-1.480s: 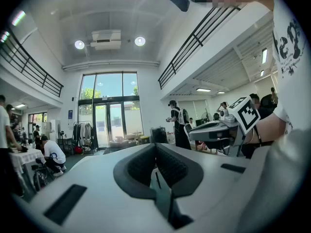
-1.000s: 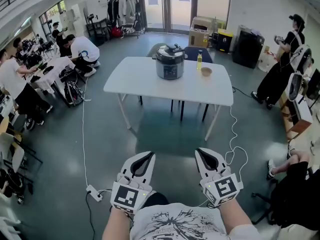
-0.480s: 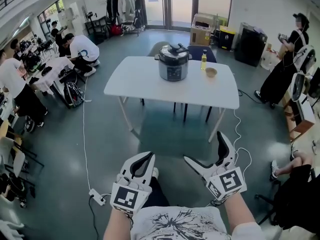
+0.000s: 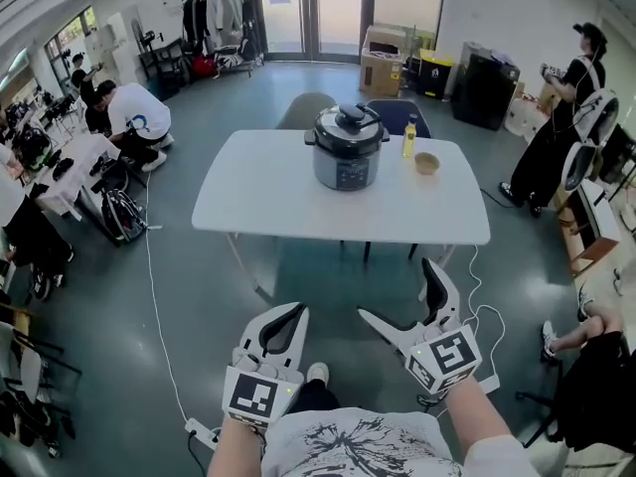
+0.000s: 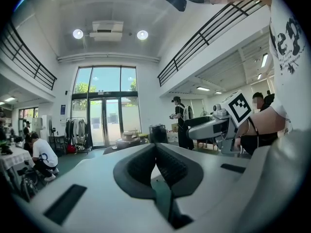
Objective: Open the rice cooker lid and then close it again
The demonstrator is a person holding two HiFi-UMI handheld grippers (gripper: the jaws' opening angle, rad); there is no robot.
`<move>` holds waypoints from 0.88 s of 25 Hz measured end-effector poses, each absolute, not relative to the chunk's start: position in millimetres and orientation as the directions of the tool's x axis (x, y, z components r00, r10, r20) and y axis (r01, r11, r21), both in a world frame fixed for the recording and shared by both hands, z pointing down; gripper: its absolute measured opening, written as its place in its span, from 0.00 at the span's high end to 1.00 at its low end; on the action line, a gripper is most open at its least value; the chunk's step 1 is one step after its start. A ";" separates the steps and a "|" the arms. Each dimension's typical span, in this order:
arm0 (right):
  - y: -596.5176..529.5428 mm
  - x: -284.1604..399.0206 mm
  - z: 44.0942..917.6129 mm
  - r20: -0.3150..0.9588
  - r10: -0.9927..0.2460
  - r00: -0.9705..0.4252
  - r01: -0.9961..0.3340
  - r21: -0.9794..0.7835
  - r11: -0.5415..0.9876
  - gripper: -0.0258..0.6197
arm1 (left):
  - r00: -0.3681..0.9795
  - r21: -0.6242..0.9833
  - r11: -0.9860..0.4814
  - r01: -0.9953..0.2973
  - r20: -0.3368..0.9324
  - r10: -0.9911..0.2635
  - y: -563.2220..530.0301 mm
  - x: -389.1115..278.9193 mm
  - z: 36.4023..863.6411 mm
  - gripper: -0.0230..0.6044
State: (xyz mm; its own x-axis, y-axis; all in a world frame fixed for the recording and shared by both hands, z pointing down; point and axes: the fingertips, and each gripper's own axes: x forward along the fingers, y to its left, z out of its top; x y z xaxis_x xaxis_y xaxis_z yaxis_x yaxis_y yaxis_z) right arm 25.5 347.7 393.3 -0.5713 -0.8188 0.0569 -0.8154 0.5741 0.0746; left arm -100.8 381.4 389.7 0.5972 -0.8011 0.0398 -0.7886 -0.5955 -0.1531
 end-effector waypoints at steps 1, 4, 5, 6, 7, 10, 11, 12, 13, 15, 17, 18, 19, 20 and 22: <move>322.6 10.4 391.4 0.062 -0.823 -0.565 -0.819 0.077 0.568 0.06 | 0.610 -0.151 -0.607 -0.780 0.034 -0.792 355.9 -113.5 386.0 0.94; 247.3 -24.6 385.7 0.075 -0.836 -0.544 -0.832 0.080 0.548 0.06 | 0.638 -0.156 -0.643 -0.749 0.089 -0.765 281.4 -145.5 381.3 0.94; 223.8 -31.8 384.9 0.080 -0.842 -0.534 -0.839 0.076 0.539 0.06 | 0.642 -0.161 -0.650 -0.743 0.103 -0.759 257.4 -153.6 380.8 0.94; 201.1 -36.8 384.7 0.084 -0.847 -0.525 -0.845 0.070 0.530 0.06 | 0.647 -0.167 -0.653 -0.739 0.096 -0.757 233.7 -159.8 379.1 0.94; 179.7 -40.3 385.1 0.089 -0.851 -0.518 -0.850 0.063 0.524 0.06 | 0.651 -0.169 -0.654 -0.737 0.080 -0.755 210.9 -164.2 376.8 0.94; 126.3 -46.3 388.2 0.117 -0.854 -0.507 -0.858 0.034 0.513 0.07 | 0.667 -0.155 -0.662 -0.733 0.024 -0.745 153.9 -171.7 369.0 0.94; 111.5 -47.1 389.3 0.129 -0.855 -0.502 -0.860 0.031 0.509 0.07 | 0.670 -0.152 -0.664 -0.732 0.015 -0.742 138.3 -174.1 366.8 0.94; 97.5 -47.3 390.5 0.142 -0.857 -0.496 -0.863 0.032 0.504 0.07 | 0.672 -0.150 -0.666 -0.731 0.011 -0.740 124.0 -176.3 365.3 0.94; 83.9 -47.2 392.1 0.155 -0.858 -0.490 -0.865 0.034 0.500 0.07 | 0.673 -0.144 -0.667 -0.731 0.010 -0.739 110.8 -178.1 365.1 0.94; 56.7 -46.2 398.7 0.183 -0.857 -0.482 -0.868 0.036 0.496 0.07 | 0.675 -0.129 -0.671 -0.730 0.012 -0.737 85.9 -179.3 369.4 0.94; 27.0 -43.0 407.9 0.213 -0.851 -0.481 -0.866 0.033 0.498 0.08 | 0.676 -0.118 -0.673 -0.730 0.020 -0.737 59.1 -177.1 377.3 0.94; 11.0 -40.8 411.9 0.227 -0.846 -0.483 -0.864 0.030 0.502 0.08 | 0.676 -0.116 -0.673 -0.730 0.025 -0.737 44.4 -174.6 380.9 0.94; -5.7 -37.9 415.1 0.241 -0.840 -0.486 -0.861 0.028 0.507 0.08 | 0.675 -0.118 -0.674 -0.730 0.029 -0.737 29.0 -171.1 383.6 0.94; -22.7 -34.2 417.5 0.255 -0.834 -0.490 -0.858 0.029 0.513 0.08 | 0.675 -0.123 -0.673 -0.729 0.032 -0.737 13.3 -166.5 385.5 0.94; -57.8 -22.9 420.6 0.280 -0.821 -0.498 -0.850 0.032 0.526 0.10 | 0.673 -0.138 -0.670 -0.729 0.033 -0.739 -18.4 -153.9 386.3 0.94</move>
